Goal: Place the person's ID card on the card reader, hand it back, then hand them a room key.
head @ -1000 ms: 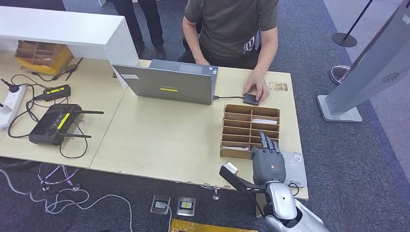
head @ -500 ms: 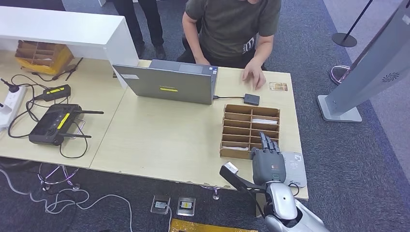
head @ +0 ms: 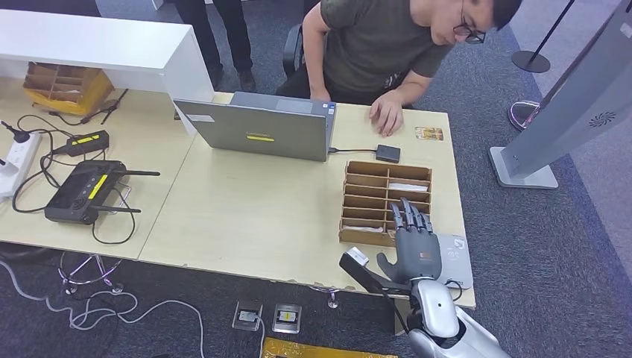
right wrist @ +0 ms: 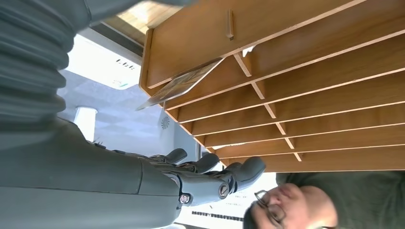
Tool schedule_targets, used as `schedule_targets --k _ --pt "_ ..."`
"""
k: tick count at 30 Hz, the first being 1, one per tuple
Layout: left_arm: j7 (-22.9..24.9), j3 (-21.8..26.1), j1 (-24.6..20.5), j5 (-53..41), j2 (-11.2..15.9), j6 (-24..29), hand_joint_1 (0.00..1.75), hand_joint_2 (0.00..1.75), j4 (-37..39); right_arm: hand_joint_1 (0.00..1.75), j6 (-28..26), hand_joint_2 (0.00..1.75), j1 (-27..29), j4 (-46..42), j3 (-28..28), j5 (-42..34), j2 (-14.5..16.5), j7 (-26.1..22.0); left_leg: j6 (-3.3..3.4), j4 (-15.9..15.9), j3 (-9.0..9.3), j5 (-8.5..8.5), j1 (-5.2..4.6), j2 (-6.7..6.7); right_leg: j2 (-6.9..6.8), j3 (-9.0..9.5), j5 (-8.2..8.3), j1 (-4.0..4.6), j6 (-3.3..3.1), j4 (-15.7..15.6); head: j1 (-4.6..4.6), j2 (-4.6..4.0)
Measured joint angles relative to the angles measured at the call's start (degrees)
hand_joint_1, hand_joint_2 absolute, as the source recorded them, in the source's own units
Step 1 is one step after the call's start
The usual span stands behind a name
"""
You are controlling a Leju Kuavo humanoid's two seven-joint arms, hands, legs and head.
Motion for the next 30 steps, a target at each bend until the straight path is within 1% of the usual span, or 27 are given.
schedule_targets --k 7,30 --pt "0.02 0.00 -0.03 -0.05 0.17 -0.03 0.00 0.00 0.00 0.00 -0.66 1.75 -0.24 0.47 0.00 0.04 0.00 0.09 0.00 0.00 0.00 0.00 0.00 0.00 0.00 0.00 0.00 0.00 0.00 0.00 -0.01 0.00" --pt "0.02 0.00 0.10 0.24 0.36 0.00 0.00 0.00 0.00 0.00 1.26 1.75 -1.14 1.70 -0.01 0.48 -0.19 1.15 0.00 0.00 0.00 0.00 0.00 0.00 0.01 -0.01 0.00 0.00 0.00 0.00 -0.01 0.00"
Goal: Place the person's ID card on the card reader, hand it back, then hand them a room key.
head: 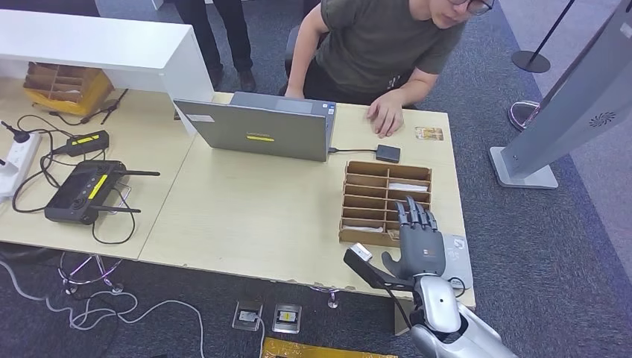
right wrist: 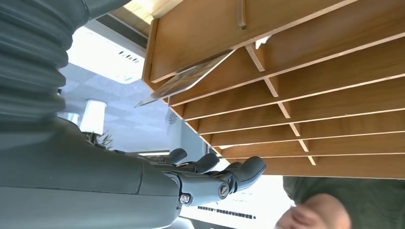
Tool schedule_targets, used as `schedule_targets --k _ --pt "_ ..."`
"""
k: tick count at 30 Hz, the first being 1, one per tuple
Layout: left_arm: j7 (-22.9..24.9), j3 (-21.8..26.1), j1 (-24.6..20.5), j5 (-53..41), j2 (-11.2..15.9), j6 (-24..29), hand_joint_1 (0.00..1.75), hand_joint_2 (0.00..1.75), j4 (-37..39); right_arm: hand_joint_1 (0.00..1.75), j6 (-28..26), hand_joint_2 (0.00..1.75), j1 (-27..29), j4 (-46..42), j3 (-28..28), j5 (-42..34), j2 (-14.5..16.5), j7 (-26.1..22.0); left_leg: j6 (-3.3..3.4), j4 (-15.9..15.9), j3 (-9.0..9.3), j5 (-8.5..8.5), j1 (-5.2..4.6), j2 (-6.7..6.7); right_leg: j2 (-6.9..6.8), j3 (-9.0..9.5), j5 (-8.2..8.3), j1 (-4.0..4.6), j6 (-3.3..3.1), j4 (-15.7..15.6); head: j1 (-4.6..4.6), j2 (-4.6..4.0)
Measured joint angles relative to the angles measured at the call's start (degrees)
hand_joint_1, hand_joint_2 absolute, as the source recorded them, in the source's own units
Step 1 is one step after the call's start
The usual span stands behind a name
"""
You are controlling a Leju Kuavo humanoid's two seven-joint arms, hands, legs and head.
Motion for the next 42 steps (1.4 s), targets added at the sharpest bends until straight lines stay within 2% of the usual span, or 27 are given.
schedule_targets --k 26,30,32,42 --pt "0.01 0.00 0.48 0.52 0.72 0.26 0.00 0.00 0.00 0.03 0.08 1.75 -0.07 0.30 -0.93 0.41 -0.52 -0.19 0.00 0.00 0.00 0.00 0.00 0.00 0.00 0.00 0.00 0.00 0.00 0.00 0.01 0.00" --pt "0.01 0.00 0.48 0.52 0.80 0.27 0.00 0.00 0.00 1.65 0.30 1.75 -0.07 0.30 -0.93 0.26 -0.66 -0.29 0.00 0.00 0.00 0.00 0.00 0.00 0.00 0.00 0.00 0.00 0.00 0.00 -0.01 0.00" --pt "0.01 0.00 0.49 0.54 0.80 0.28 0.00 0.00 -0.01 1.75 0.75 1.75 -0.07 0.30 -0.93 -0.05 -0.67 -0.41 0.00 0.00 0.00 0.00 0.00 0.00 0.00 0.00 0.00 0.00 0.00 0.00 0.00 0.00" --pt "0.01 0.00 0.49 0.80 0.79 0.42 0.00 0.00 -0.01 1.75 1.95 1.75 -0.10 0.30 -0.81 -1.80 -0.67 -1.32 0.00 0.00 0.00 0.00 0.00 0.00 0.00 0.00 0.00 0.00 0.00 0.00 0.01 0.00"
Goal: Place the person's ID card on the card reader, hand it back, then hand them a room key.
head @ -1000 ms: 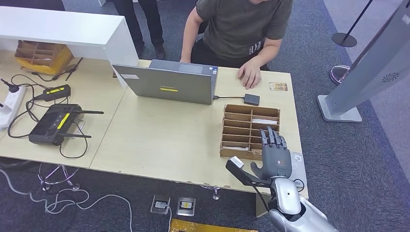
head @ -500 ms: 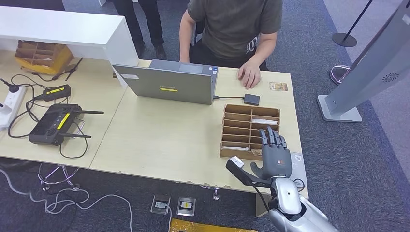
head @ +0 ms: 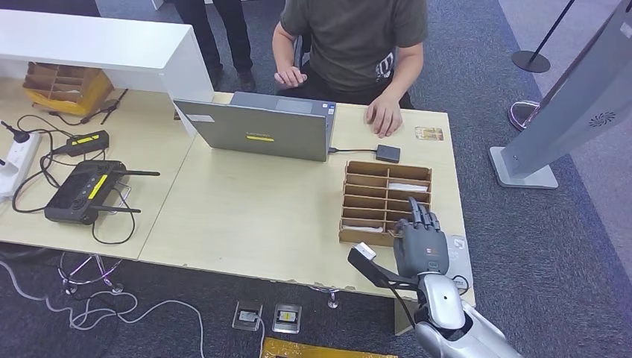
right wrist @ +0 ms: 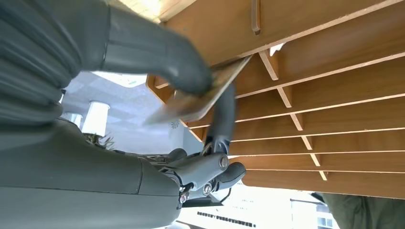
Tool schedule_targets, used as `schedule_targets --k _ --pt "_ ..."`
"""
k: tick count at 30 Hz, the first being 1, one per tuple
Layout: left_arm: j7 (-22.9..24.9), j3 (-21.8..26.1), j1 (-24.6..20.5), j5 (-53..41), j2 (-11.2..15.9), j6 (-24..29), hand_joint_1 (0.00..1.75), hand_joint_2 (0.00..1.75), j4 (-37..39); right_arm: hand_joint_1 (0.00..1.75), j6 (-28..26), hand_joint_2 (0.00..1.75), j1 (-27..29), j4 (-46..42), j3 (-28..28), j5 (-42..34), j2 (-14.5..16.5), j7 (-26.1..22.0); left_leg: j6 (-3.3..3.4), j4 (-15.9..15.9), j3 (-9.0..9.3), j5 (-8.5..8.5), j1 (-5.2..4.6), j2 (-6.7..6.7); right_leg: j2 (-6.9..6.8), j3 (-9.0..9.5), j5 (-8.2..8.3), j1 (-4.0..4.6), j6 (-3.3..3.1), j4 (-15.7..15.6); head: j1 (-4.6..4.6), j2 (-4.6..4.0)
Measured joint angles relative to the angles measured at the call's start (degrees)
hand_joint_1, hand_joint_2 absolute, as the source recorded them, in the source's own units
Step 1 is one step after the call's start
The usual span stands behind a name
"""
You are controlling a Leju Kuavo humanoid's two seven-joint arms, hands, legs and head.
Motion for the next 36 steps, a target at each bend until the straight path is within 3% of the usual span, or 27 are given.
schedule_targets --k 27,31,36 --pt "-0.01 0.00 0.00 0.38 0.00 0.63 0.00 0.00 0.00 1.75 -1.27 1.75 -1.30 0.44 1.30 -1.46 -0.18 1.06 0.00 0.00 0.00 0.00 0.00 0.00 0.00 0.01 0.00 0.00 0.00 0.01 -0.01 0.00" --pt "-0.02 0.00 0.04 0.37 0.00 0.64 0.00 0.00 0.01 1.75 -0.17 1.75 -3.35 -3.33 0.88 3.60 -1.03 3.14 -0.02 0.01 0.01 0.02 -0.01 0.02 0.04 0.01 0.02 -0.01 0.01 0.01 -0.01 0.00" --pt "-0.02 0.00 0.13 -0.13 0.00 0.63 0.00 0.00 0.01 1.75 6.17 1.75 -7.59 -13.51 -1.92 8.57 -2.96 3.22 -0.03 0.02 0.04 0.03 -0.01 0.07 0.09 0.00 0.03 -0.01 0.03 0.01 -0.01 0.00"
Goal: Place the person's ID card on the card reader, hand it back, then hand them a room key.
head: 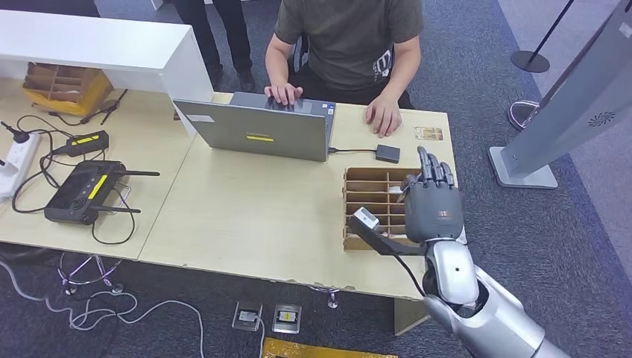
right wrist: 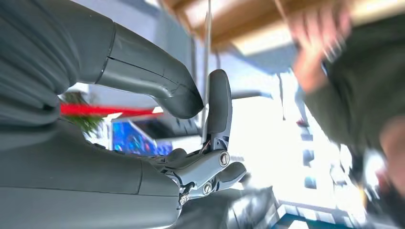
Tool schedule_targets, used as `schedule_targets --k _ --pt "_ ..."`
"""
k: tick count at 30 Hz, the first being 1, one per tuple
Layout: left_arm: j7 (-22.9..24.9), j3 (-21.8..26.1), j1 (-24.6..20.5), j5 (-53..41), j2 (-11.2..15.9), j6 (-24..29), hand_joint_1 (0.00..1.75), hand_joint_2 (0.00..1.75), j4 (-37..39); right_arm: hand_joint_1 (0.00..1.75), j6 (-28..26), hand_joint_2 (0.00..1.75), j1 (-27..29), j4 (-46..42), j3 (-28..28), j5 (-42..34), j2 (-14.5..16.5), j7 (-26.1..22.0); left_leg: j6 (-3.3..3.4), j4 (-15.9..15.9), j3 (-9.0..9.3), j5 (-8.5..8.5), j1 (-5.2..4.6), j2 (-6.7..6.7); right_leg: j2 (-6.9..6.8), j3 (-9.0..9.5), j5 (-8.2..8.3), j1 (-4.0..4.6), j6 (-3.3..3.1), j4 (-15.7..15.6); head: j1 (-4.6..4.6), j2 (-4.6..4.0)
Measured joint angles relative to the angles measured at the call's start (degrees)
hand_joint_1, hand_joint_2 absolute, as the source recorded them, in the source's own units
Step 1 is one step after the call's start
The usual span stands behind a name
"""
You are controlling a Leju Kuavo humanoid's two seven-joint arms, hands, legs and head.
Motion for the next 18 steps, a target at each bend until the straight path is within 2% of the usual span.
schedule_targets --k 4,10,13,18 --pt "0.00 0.00 -0.01 -0.45 -0.01 -0.08 0.00 0.00 -0.02 1.75 1.89 1.75 -2.00 -6.88 -2.09 1.80 -1.11 -0.05 0.00 0.00 0.00 0.00 0.01 0.00 0.00 0.00 0.00 0.01 0.00 0.00 0.00 0.00" --pt "0.23 -0.06 -0.53 -1.67 -0.05 -0.26 0.00 0.00 0.00 1.75 6.32 1.75 -6.83 -12.70 -3.86 3.22 -1.62 -1.08 0.00 -0.01 0.00 0.00 0.00 0.02 0.05 0.01 0.00 0.00 0.00 0.00 0.01 0.00" --pt "0.57 -0.09 -1.08 -1.93 -0.20 -0.27 0.00 0.00 0.00 1.75 7.55 1.75 -9.53 -12.91 -3.65 2.43 -1.22 -2.11 0.00 -0.01 -0.02 0.00 0.00 0.02 0.03 0.03 0.01 0.00 0.01 0.01 0.01 0.00" --pt "0.92 -0.25 -1.78 -1.98 -0.45 -0.26 0.00 0.00 -0.02 1.75 4.81 1.75 -13.60 -8.23 -2.07 -0.30 1.93 -3.08 -0.01 -0.02 -0.05 0.01 0.03 0.01 0.03 0.03 0.02 0.02 0.01 0.04 0.00 0.00"
